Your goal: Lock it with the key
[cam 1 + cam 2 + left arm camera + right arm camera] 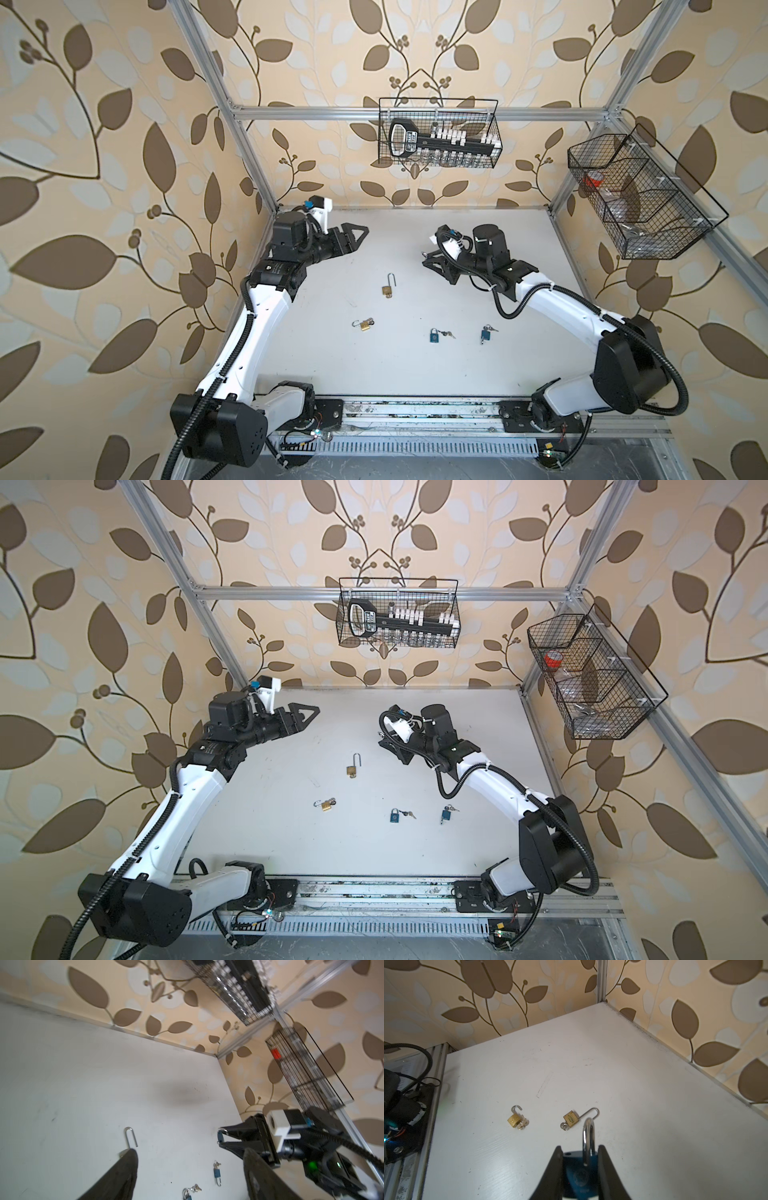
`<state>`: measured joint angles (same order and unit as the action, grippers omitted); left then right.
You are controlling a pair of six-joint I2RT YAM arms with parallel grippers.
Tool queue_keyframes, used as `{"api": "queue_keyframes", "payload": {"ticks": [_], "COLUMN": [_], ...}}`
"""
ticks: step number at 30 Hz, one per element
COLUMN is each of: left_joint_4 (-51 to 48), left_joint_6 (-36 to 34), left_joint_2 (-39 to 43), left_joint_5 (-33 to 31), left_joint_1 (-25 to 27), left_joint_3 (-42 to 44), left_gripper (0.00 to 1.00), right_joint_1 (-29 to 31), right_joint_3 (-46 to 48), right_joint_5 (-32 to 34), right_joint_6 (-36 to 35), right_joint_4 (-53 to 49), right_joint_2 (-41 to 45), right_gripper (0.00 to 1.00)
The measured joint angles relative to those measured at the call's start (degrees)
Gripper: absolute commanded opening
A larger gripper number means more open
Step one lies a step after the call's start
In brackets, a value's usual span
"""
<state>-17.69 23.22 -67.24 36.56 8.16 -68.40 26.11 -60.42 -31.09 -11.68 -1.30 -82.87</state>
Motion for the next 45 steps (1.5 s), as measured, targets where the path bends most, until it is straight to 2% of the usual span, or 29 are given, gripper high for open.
{"api": "queue_keyframes", "payload": {"ticks": [3, 6, 11, 14, 16, 19, 23, 26, 30, 36, 45], "left_joint_4": [-3.48, -5.66, -9.29, -10.60, -11.13, -11.28, -10.64, -10.34, -10.34, -8.17, -4.35], "left_joint_6": [-5.79, -10.34, -15.30, -16.28, -16.20, -13.90, -7.17, -1.55, 4.63, 14.10, 20.50], "left_joint_2": [-1.14, -1.14, -1.90, -3.89, -5.29, -6.43, -6.47, -6.82, -8.17, -7.89, -7.67], "left_joint_5": [5.18, 9.77, 14.40, 16.94, 17.73, 16.44, 10.08, 5.57, 0.35, -4.68, -8.59], "left_joint_1": [5.14, 8.57, 10.69, 11.39, 11.52, 11.80, 12.83, 13.33, 13.66, 14.38, 18.58], "left_joint_3": [-5.25, -7.78, -9.94, -12.13, -13.31, -13.81, -13.94, -14.84, -17.84, -16.94, -16.31], "left_gripper": [0.76, 0.76, 0.77, 0.77, 0.77, 0.77, 0.76, 0.73, 0.70, 0.65, 0.56], "right_joint_1": [-0.28, -0.81, -1.16, -1.14, -0.98, -0.17, 2.19, 3.17, 3.15, 5.97, 10.05], "right_joint_3": [-0.02, -0.85, -3.50, -5.01, -5.16, -4.55, -4.39, -4.37, -2.75, -2.34, 2.54], "right_joint_5": [-5.05, -13.94, -26.23, -29.33, -27.02, -17.18, -3.39, 2.78, 7.23, 13.79, 21.73], "right_joint_6": [0.74, 2.10, 3.89, 4.46, 4.02, 1.79, -4.92, -11.76, -23.71, -38.56, -53.20], "right_joint_4": [-0.63, -1.66, -2.36, -2.73, -2.89, -2.45, -0.31, 1.51, 6.29, 11.02, 19.45], "right_joint_2": [2.93, 4.57, 4.81, 4.98, 6.25, 9.77, 12.61, 11.98, 11.52, 11.32, 11.32], "right_gripper": [0.00, 0.00, 0.00, 0.00, 0.00, 0.00, 0.00, 0.00, 0.00, 0.00, 0.00]}}
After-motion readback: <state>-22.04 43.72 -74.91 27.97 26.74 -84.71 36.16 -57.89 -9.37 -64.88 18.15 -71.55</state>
